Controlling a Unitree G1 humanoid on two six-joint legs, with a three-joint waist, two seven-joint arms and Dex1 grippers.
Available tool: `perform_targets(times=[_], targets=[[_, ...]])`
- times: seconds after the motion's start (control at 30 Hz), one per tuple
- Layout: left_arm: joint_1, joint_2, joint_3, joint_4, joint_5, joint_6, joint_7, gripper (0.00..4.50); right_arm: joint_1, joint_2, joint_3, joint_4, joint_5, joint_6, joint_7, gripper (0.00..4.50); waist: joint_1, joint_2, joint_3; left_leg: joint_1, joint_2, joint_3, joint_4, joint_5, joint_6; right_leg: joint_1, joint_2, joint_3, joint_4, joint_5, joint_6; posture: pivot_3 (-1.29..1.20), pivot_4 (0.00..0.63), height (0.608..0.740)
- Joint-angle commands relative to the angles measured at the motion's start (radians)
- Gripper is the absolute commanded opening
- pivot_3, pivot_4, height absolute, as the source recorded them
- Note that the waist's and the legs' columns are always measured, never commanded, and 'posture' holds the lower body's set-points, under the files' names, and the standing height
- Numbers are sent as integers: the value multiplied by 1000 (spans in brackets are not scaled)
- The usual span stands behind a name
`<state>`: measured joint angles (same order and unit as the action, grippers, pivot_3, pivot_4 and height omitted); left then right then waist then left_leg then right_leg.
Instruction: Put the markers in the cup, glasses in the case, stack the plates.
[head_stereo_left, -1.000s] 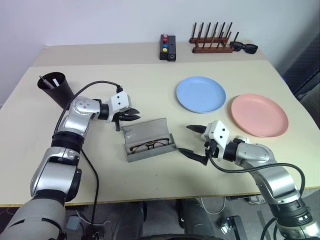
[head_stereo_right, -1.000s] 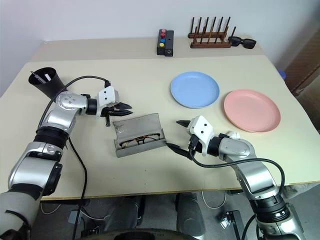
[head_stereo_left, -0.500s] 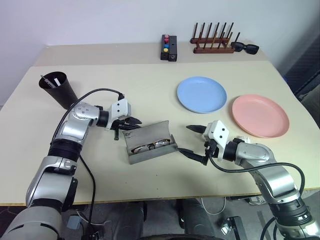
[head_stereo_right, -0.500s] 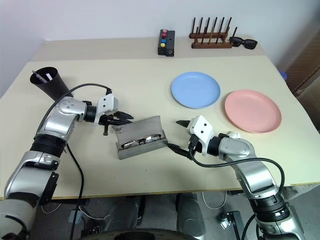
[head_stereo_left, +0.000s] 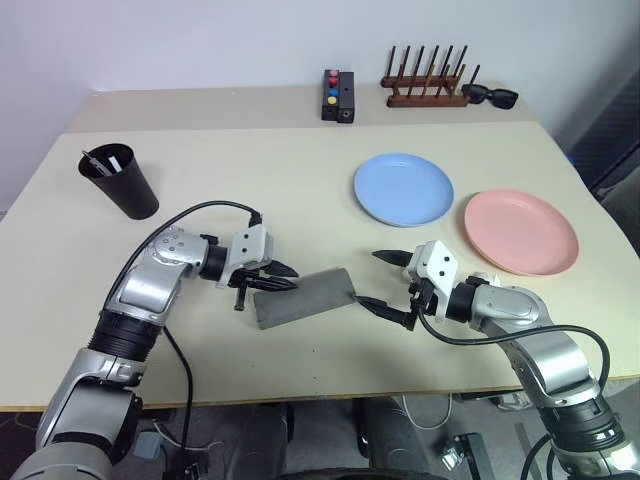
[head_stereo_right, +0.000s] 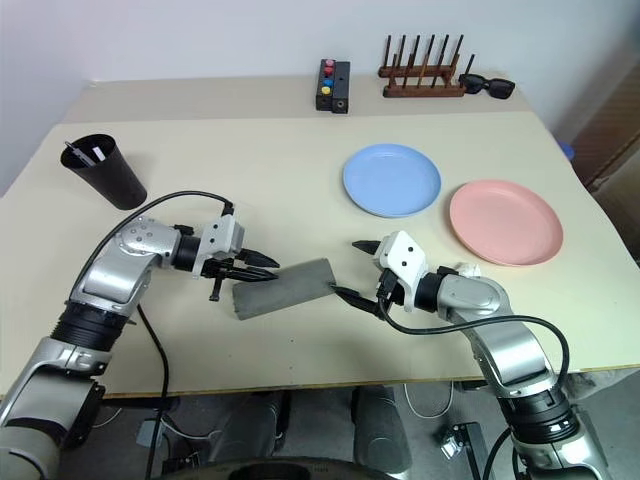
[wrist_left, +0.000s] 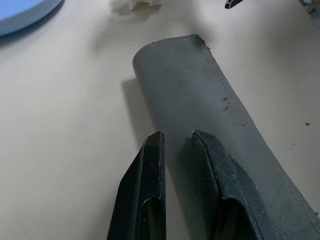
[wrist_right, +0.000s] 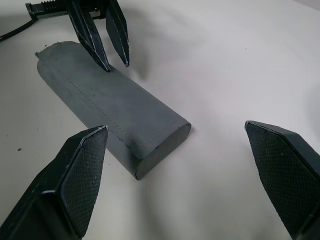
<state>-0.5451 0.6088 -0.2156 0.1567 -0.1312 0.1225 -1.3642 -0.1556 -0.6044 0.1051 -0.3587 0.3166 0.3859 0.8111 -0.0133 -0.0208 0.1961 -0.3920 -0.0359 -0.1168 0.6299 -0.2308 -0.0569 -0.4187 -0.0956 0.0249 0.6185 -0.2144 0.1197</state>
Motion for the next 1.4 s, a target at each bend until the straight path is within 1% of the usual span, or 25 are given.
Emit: perform_targets(times=[0.03,0.17,0.27,0.43,0.6,0.67,0.8,0.9,1.0,1.1,1.2,1.4], targets=[[10,0,-4,-3,8,-4,35,873,-19,2,-8,-13,-1,-17,2,4500,0,0,0,0,0,0,0,0,0,0,0,0,0,-1,-1,0,150,739],[-11,-54,97,-22,-94,28,122,873,-40,-3,-38,-16,0,-11,-17,4500,0,0,0,0,0,0,0,0,0,0,0,0,0,-1,-1,0,150,739],[12,-52,146,-77,-153,46,140,873,-57,-12,-69,-2,-1,15,-46,4500,-4,0,0,0,0,0,0,0,0,0,0,0,0,1,2,0,150,739],[122,-20,179,-221,-234,93,137,873,-57,-64,-92,100,-96,5,-97,4500,-3,0,0,0,0,0,-1,0,0,0,0,0,0,1,1,0,150,739],[206,-19,195,-290,-270,148,199,873,-142,-39,-88,218,-179,-61,-171,4500,-2,0,0,0,0,1,0,0,0,0,0,0,0,-1,-2,0,150,739],[228,-23,198,-309,-277,163,226,873,-183,-20,-85,248,-190,-70,-185,4500,-6,1,0,0,0,1,0,0,0,0,0,0,0,0,-2,0,150,739],[261,-37,214,-346,-299,199,285,873,-280,1,-40,325,-225,-85,-172,4500,-7,1,0,1,0,1,-1,0,0,0,0,0,0,0,-2,0,150,739],[270,-45,224,-355,-309,205,316,873,-352,12,16,413,-284,-95,-172,4500,-5,1,0,1,0,1,-1,0,0,0,0,0,0,0,-2,0,150,739],[282,-57,230,-371,-333,214,340,873,-438,32,90,555,-382,-150,-201,4500,-4,1,0,0,0,1,-1,0,0,0,0,0,-1,0,-2,0,150,739],[298,-62,231,-399,-349,217,348,873,-497,56,128,682,-449,-211,-240,4500,-6,1,0,0,0,1,-1,0,0,0,0,0,-1,0,-2,0,150,739],[310,-62,234,-441,-367,238,373,818,-516,60,148,756,-496,-261,-261,3724,-5,1,0,0,0,1,-2,0,0,-1,0,0,-1,0,-2,0,150,739],[309,-62,233,-506,-396,304,433,818,-512,69,150,782,-523,-322,-259,684,-6,1,0,0,0,1,-1,0,0,0,0,0,-1,0,-2,0,150,739]])
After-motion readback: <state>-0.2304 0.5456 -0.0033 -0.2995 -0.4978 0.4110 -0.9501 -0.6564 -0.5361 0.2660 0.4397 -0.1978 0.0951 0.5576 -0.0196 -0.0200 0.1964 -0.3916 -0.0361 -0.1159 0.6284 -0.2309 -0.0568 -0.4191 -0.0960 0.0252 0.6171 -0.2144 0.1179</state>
